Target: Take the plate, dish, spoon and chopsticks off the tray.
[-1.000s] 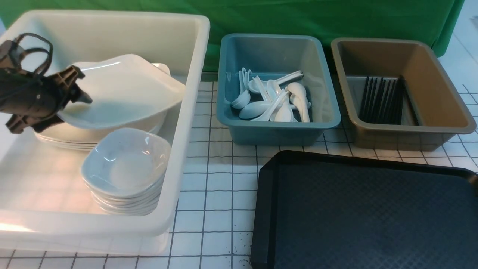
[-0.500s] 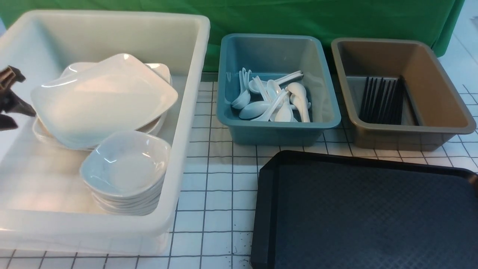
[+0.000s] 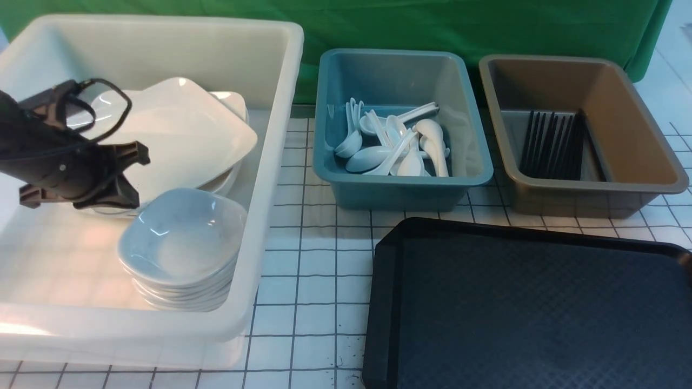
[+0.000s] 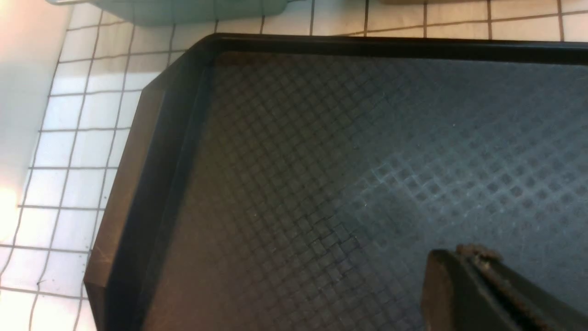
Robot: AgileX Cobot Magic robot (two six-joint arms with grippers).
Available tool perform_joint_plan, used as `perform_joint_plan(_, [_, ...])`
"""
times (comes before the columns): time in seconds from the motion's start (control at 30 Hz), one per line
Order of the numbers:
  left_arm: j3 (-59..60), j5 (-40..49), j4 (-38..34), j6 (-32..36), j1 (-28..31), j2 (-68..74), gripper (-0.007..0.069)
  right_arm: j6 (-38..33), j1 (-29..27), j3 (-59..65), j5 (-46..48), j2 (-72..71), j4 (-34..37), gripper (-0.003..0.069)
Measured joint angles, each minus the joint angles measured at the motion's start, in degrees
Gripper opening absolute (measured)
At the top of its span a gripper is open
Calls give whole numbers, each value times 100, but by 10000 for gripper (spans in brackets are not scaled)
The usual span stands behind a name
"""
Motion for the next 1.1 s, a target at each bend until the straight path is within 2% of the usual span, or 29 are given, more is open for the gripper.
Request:
perform_joint_plan(0.07, [-20,-290,58,-250,7,116,-7,0,0,0,26,0,0,32])
perform_joint_plan(0.3, [-59,-911,372,-422,7,294,-3,0,0,0,74,0,0,35])
perform_joint_plan(0.43, [-86,-1069,1327,-676,7,301,-3,0,0,0,81,0,0,37])
perform_joint_plan(0.57, [-102,-1153,2600,-1473,57,295,-3,0,0,0,148,0,0,37])
perform_joint_plan(0.77, [-142,-1212,3986,-2544,94,288,-3,5,0,0,165,0,5,41])
perform_joint_plan(0.9, [-295,-874,4051,-2759,100,240,-3,5,0,0,165,0,5,41])
perform_joint_plan(1.1, [-640,-129,3417,-2677,160,-14,-1,5,0,0,165,0,5,41])
